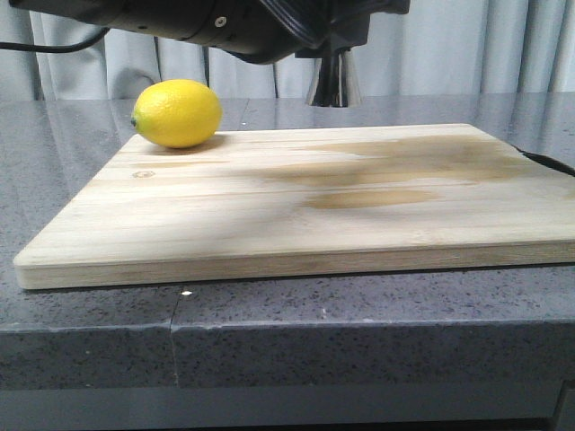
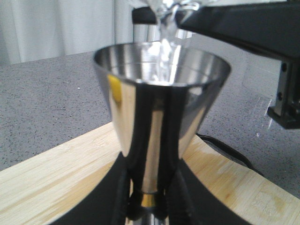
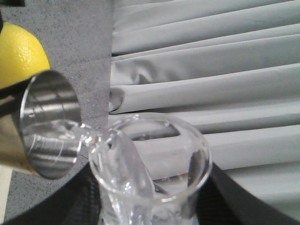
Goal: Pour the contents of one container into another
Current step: 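Tilt the beaker with the right gripper, pouring liquid into the jigger, then set the beaker back on the board and open the right gripper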
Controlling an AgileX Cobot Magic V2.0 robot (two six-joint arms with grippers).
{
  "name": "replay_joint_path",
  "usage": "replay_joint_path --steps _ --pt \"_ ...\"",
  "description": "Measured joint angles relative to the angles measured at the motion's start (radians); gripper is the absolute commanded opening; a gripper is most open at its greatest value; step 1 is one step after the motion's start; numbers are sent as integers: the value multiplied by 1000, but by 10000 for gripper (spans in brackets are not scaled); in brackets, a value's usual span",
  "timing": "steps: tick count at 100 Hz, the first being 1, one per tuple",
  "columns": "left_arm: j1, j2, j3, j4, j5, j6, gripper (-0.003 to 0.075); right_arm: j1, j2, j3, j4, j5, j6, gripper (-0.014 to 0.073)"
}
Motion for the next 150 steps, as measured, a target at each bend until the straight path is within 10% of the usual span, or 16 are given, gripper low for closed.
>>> replay_joint_path --steps 94,113,150 --pt "0 0 0 0 1 0 40 0 0 0 0 -5 -103 277" --pt "0 0 0 0 1 0 40 0 0 0 4 -8 49 277" --pt "0 0 0 0 1 0 40 -3 11 -1 584 196 419 279"
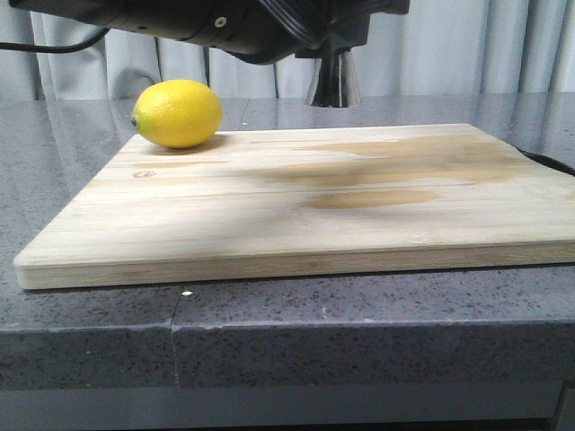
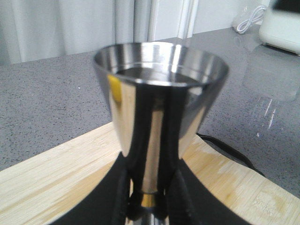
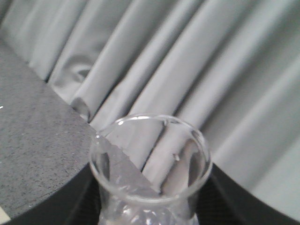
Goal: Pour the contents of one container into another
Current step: 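Set the beaker back on the board and open the right gripper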
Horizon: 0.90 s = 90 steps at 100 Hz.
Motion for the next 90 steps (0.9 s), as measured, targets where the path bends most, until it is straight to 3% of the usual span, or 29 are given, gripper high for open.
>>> replay_joint_path --steps 8,22,57,90 --pt "0 0 0 0 0 0 40 -21 30 0 114 45 32 279" --pt "0 0 0 0 0 0 40 -60 118 30 180 41 105 279" --pt "0 0 0 0 0 0 40 -79 312 128 186 -187 127 279" --pt "0 0 0 0 0 0 40 -79 426 149 186 -271 132 279"
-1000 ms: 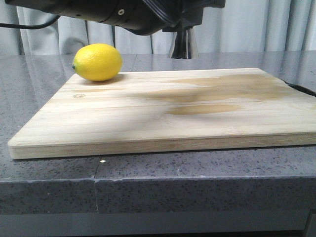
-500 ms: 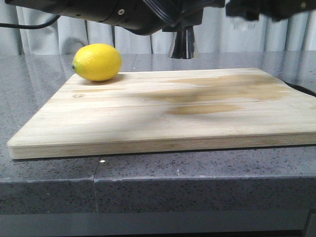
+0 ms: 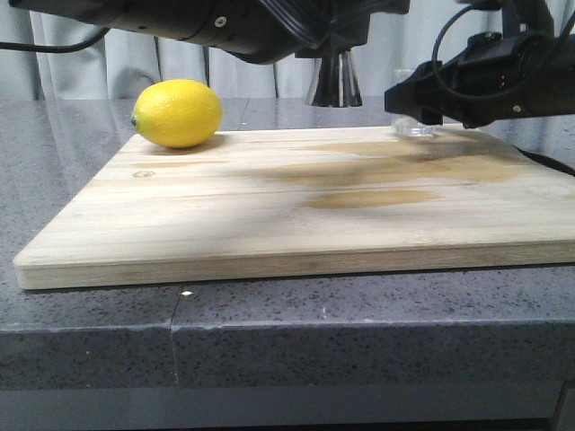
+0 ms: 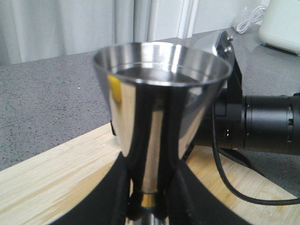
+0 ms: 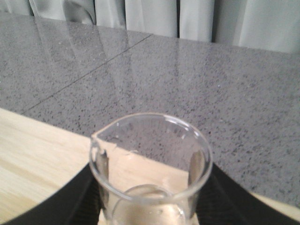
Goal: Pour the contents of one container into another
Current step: 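Set the beaker back on the board and open the right gripper, then lower the filled jigger onto the board with the left gripper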
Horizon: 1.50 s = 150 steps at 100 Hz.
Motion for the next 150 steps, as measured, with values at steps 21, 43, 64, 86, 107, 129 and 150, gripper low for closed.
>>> replay_joint_path --steps 21,43,64,86,107,129,150 --pt "0 0 0 0 0 0 40 0 19 0 2 -40 0 279" --pt "0 0 0 0 0 0 40 -1 25 0 2 -52 0 468" --pt "0 0 0 0 0 0 40 -1 28 2 -2 -59 2 664" --pt "0 0 0 0 0 0 40 -1 24 2 -4 -106 -43 664" --pt "0 0 0 0 0 0 40 -1 -56 -20 -5 -110 -59 664" --pt "6 0 0 0 0 0 40 -1 -187 -61 -5 -118 -59 664" --pt "66 0 4 15 -23 0 40 -1 -355 -68 -5 -135 -61 664"
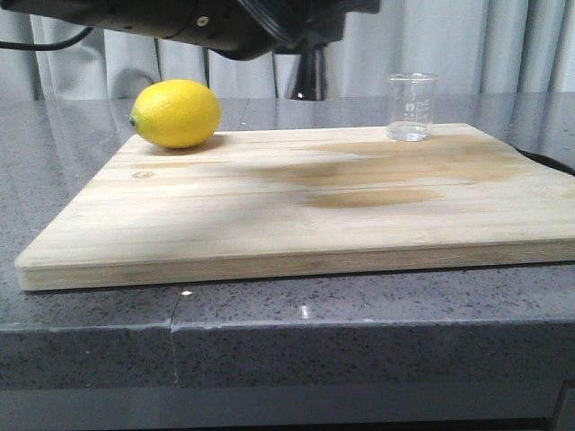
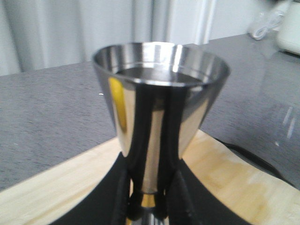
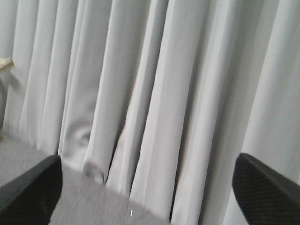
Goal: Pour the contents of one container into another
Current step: 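Lower the filled jigger onto the board with the left gripper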
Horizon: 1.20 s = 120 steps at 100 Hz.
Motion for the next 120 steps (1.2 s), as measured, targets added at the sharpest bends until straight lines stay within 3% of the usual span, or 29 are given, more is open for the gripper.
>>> replay_joint_path --steps 19,46,120 --pt "50 0 26 20 -20 0 40 0 -141 0 -2 -11 0 664" --pt "53 0 173 34 -189 -16 40 0 -271 0 -2 -12 0 664" --pt "53 -5 355 38 -350 -123 40 0 -296 0 -2 -12 -2 664"
